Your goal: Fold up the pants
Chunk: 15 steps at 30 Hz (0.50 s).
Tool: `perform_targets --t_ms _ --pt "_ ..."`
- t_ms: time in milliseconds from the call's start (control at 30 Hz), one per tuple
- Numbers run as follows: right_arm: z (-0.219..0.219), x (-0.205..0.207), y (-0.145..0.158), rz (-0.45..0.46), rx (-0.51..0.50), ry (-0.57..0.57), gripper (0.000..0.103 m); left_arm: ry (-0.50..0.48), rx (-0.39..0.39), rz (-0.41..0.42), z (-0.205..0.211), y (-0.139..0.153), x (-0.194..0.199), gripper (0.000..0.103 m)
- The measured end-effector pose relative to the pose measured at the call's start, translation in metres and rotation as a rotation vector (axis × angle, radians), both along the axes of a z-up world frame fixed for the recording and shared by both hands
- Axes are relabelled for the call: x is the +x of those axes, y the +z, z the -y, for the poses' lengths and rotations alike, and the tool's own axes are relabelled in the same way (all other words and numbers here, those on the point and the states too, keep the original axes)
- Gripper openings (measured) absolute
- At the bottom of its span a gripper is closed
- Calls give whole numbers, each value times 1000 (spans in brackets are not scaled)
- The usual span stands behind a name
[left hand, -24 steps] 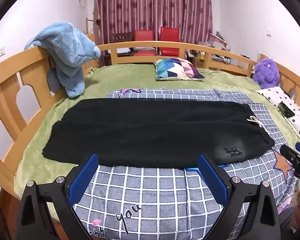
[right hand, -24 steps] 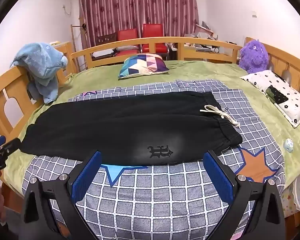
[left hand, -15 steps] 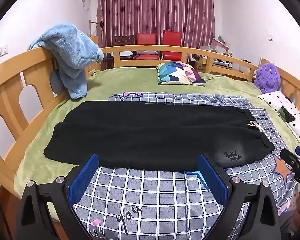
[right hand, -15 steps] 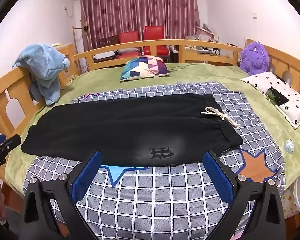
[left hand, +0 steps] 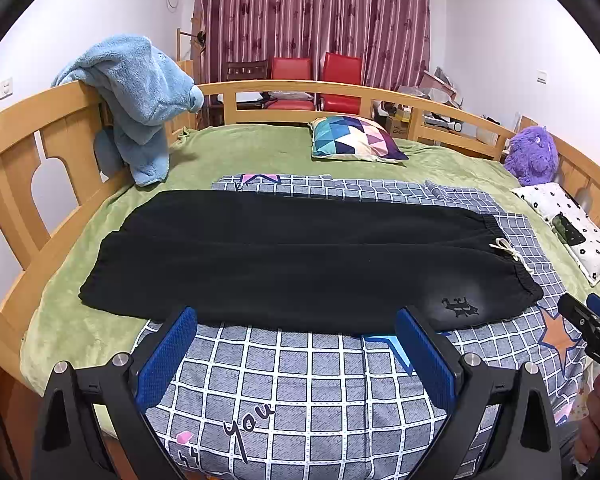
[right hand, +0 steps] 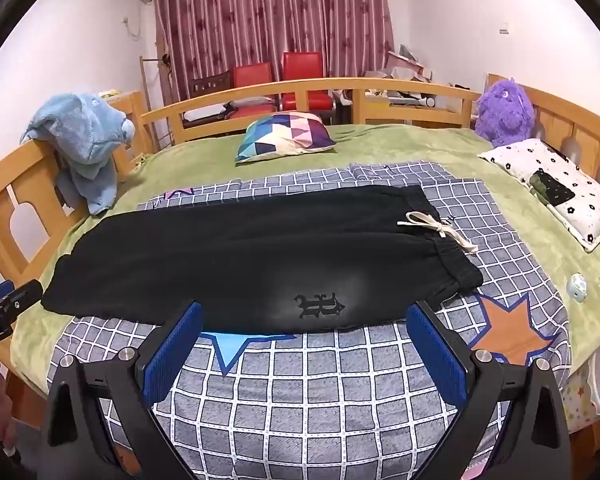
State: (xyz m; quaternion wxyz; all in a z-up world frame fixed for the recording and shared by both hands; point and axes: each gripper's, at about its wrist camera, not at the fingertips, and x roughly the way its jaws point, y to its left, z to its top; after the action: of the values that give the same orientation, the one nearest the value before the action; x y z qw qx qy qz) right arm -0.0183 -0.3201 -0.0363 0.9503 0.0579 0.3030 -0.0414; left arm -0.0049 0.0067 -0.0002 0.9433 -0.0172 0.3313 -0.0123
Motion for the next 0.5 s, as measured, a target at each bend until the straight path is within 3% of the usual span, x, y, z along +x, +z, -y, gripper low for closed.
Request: perform_targets --t_ms 500 --pt "3 1 -4 -9 -8 -6 100 -2 -21 -32 -2 -5 4 100"
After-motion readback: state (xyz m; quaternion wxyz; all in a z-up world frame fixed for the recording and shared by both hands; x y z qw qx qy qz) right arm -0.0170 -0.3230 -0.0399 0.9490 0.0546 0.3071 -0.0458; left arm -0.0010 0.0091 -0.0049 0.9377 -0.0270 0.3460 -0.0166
